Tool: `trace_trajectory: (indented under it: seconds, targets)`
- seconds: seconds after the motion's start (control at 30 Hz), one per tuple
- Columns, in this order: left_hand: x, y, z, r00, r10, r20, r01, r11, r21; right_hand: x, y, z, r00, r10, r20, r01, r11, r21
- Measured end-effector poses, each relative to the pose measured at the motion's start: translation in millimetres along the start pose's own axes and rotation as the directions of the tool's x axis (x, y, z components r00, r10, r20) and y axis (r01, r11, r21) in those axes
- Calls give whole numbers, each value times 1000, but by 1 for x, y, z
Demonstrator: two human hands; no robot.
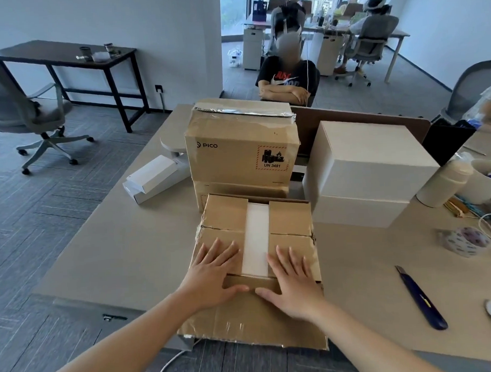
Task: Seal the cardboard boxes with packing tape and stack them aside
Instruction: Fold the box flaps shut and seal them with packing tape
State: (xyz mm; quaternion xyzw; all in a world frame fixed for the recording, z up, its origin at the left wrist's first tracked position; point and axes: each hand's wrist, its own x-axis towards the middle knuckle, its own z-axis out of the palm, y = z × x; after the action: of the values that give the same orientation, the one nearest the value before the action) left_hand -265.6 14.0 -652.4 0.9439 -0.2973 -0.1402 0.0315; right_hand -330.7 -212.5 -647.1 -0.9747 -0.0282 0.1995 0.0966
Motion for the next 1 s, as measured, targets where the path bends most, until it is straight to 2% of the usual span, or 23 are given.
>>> trace_trajectory:
  seconds: [0.07,0.17,0.3,0.4,0.5,0.57,0.67,0.73,0.77,0.83,0.9,0.93,1.0]
  targets:
    - [-13,-4,8,996,94,-5,-94,995,33,-13,2,2,996,-82,21,84,994,-69]
    - [-33,-5,27,974,201,-100,-194,978,75,-35,1,15,985,-171,-17,168,978,-125]
    - [-49,-3,38,971,232,-56,-218,958,184,-51,0,32,978,-181,-101,155,963,-220]
    - [-51,-5,30,965,259,-36,-250,954,165,-51,-3,35,978,-146,-149,112,970,-217]
    - [-48,-10,7,958,261,115,-271,958,88,-50,-4,20,988,-146,-57,132,971,-199]
    - [-42,-12,-11,940,266,214,-267,963,-28,-49,-1,-3,986,-155,59,161,980,-116]
    - [-34,-14,-48,914,253,316,-165,946,-280,-44,6,-46,945,-148,292,106,982,155]
    - [-29,-15,-77,922,245,299,-82,880,-468,-36,12,-71,905,-160,395,8,933,359]
    - [-27,-15,-90,943,221,248,-62,850,-523,-31,16,-82,905,-169,390,-15,905,426]
    - [-20,-17,-112,988,114,102,-46,860,-508,-21,21,-101,949,-156,276,4,877,481]
    - [-7,-18,-120,996,-11,-90,-26,919,-393,-10,23,-116,994,-94,61,57,897,439]
    - [0,-16,-120,984,-51,-172,-7,948,-318,-4,22,-121,996,-58,-64,76,938,339]
    - [14,-16,-109,957,-106,-270,47,975,-218,6,17,-123,963,-63,-261,74,997,31]
